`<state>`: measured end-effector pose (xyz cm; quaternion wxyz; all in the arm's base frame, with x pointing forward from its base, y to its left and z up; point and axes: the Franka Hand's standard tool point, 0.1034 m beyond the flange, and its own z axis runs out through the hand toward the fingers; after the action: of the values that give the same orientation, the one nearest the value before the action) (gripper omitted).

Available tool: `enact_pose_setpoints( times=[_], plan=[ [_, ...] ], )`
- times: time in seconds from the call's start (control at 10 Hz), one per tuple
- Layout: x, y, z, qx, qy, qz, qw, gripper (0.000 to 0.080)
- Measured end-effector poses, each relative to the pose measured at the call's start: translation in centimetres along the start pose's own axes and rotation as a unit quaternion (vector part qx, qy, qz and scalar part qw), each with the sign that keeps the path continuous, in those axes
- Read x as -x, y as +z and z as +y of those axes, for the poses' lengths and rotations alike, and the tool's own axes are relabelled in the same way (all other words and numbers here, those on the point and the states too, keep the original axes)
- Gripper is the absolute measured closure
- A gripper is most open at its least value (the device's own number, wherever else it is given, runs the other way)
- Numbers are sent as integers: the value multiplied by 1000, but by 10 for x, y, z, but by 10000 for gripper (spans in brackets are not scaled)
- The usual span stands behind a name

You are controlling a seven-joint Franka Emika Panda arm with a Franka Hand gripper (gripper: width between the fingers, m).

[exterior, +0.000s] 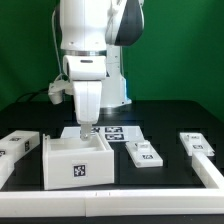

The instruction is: Assemble cabinet

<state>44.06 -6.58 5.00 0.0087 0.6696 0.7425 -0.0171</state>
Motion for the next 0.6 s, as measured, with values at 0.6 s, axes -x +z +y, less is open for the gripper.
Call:
enact_pose_setpoints(
  times=[0.6],
  plan=[
    [-7, 26, -4, -22, 1, 9, 1000, 2]
  ],
)
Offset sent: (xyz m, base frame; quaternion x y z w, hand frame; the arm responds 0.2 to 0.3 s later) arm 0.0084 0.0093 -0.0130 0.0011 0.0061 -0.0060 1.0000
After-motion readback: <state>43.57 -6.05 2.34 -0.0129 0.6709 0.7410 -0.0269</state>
